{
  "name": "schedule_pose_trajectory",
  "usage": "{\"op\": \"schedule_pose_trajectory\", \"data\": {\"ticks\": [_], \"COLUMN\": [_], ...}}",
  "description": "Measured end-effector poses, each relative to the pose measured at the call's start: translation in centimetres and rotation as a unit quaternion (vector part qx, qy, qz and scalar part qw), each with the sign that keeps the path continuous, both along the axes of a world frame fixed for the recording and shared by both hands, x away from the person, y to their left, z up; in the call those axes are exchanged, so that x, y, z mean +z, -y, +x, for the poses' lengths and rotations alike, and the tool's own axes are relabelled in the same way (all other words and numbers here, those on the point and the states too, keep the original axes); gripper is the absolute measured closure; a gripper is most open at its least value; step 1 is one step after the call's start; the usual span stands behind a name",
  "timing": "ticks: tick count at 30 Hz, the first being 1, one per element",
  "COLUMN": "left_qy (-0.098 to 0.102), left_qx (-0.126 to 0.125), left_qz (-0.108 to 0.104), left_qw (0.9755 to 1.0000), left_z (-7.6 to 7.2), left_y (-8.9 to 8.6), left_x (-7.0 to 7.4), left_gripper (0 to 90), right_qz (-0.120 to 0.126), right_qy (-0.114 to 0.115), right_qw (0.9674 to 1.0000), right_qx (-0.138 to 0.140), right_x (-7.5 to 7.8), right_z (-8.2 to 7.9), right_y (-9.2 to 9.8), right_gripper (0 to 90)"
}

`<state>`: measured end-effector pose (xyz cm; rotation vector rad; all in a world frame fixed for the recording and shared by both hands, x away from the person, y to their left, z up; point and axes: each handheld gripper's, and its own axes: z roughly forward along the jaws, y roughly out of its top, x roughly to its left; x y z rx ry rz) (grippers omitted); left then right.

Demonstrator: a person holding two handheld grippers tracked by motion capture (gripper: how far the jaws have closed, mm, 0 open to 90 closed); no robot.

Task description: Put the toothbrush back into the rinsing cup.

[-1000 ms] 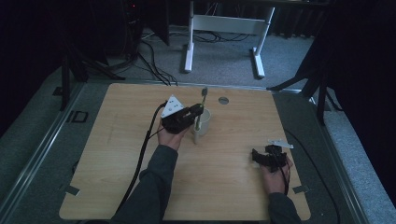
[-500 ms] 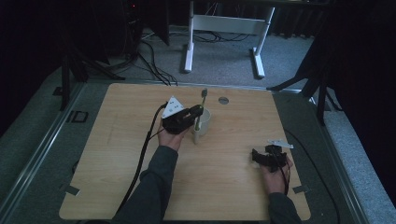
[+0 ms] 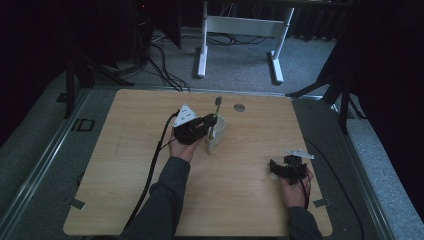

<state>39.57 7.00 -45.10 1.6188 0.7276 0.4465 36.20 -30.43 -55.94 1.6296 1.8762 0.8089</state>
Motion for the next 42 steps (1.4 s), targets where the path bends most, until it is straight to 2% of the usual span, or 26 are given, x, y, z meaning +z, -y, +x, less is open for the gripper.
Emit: {"op": "schedule_pose_trajectory", "data": {"ticks": [8, 13, 24, 30, 42], "left_qy": [-0.009, -0.010, -0.015, -0.014, -0.023], "left_qx": [0.001, 0.001, 0.003, 0.001, 0.003], "left_qz": [0.001, 0.010, 0.017, 0.030, 0.033], "left_qw": [1.0000, 0.9999, 0.9997, 0.9995, 0.9992], "left_z": [0.0, -0.2, -0.3, -0.4, -0.5], "left_y": [-0.1, -0.1, -0.1, -0.1, -0.3], "left_x": [-0.5, -0.7, -1.3, -1.5, -2.1], "left_gripper": [78.5, 78.3, 78.3, 78.1, 77.7], "right_qz": [0.000, 0.000, 0.000, 0.000, 0.001], "right_qy": [0.000, 0.000, 0.000, 0.000, 0.000], "right_qw": [1.0000, 1.0000, 1.0000, 1.0000, 1.0000], "right_qx": [0.000, 0.000, 0.000, 0.000, -0.001], "right_x": [0.0, 0.0, 0.0, 0.0, 0.0], "right_z": [0.0, 0.0, 0.0, 0.0, 0.0], "right_y": [0.0, 0.0, 0.0, 0.0, 0.0], "right_gripper": [18.1, 18.1, 18.1, 18.1, 18.1]}}
